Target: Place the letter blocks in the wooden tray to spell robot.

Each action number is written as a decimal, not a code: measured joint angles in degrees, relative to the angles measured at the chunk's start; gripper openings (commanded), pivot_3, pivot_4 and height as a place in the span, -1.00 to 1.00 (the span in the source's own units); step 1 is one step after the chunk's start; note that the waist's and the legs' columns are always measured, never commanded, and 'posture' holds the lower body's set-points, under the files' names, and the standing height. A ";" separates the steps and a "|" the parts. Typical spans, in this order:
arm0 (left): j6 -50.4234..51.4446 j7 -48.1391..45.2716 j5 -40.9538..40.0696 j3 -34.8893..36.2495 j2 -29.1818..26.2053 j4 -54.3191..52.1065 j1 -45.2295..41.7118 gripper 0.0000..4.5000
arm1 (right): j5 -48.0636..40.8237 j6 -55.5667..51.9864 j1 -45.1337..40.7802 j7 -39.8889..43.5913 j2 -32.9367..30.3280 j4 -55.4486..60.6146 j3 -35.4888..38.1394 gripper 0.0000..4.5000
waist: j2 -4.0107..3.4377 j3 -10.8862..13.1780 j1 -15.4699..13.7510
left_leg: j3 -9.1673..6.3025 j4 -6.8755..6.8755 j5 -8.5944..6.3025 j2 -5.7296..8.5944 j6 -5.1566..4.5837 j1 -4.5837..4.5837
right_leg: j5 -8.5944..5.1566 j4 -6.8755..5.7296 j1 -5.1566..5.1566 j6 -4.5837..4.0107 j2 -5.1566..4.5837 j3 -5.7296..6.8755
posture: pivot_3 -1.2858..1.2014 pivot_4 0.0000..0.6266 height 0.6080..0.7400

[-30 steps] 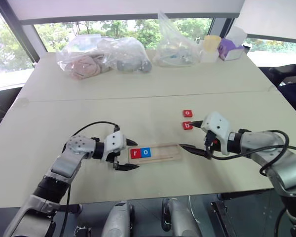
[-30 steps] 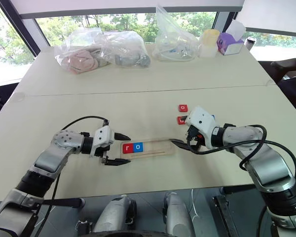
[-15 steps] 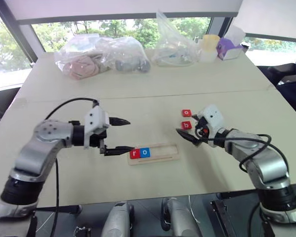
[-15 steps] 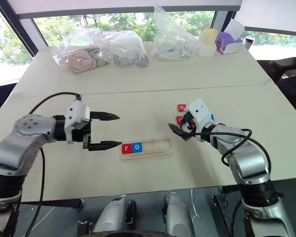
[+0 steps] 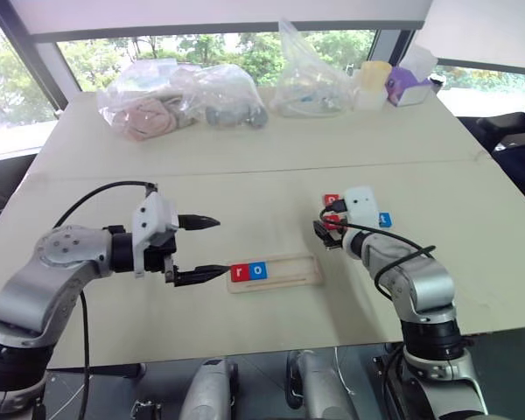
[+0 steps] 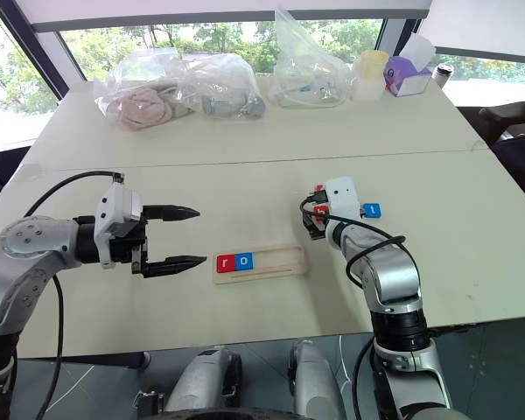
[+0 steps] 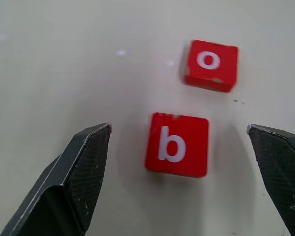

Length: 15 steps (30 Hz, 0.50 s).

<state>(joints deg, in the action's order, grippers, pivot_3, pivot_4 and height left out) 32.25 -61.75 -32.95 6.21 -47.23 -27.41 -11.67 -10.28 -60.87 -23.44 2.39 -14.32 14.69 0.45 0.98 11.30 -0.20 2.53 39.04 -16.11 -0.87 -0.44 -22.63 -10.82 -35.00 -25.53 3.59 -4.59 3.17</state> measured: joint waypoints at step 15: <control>-0.57 -0.01 -0.19 0.37 -2.32 -0.78 1.23 1.00 | 0.57 -0.99 -0.62 -0.36 4.16 -0.92 1.15 0.37 | -0.01 0.00 1.02 | -0.04 -0.04 0.00 -0.02 0.00 0.01 | -0.02 0.00 -0.01 0.00 0.03 0.01 | 0.03 -0.52 1.00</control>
<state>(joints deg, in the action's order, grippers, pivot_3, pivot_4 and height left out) 31.69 -61.77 -33.14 6.59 -49.55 -28.19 -10.45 -9.71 -61.85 -24.06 2.02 -10.16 13.78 1.60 0.97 11.29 0.81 2.49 39.00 -16.11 -0.89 -0.44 -22.63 -10.84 -34.99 -25.54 3.60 -4.55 3.17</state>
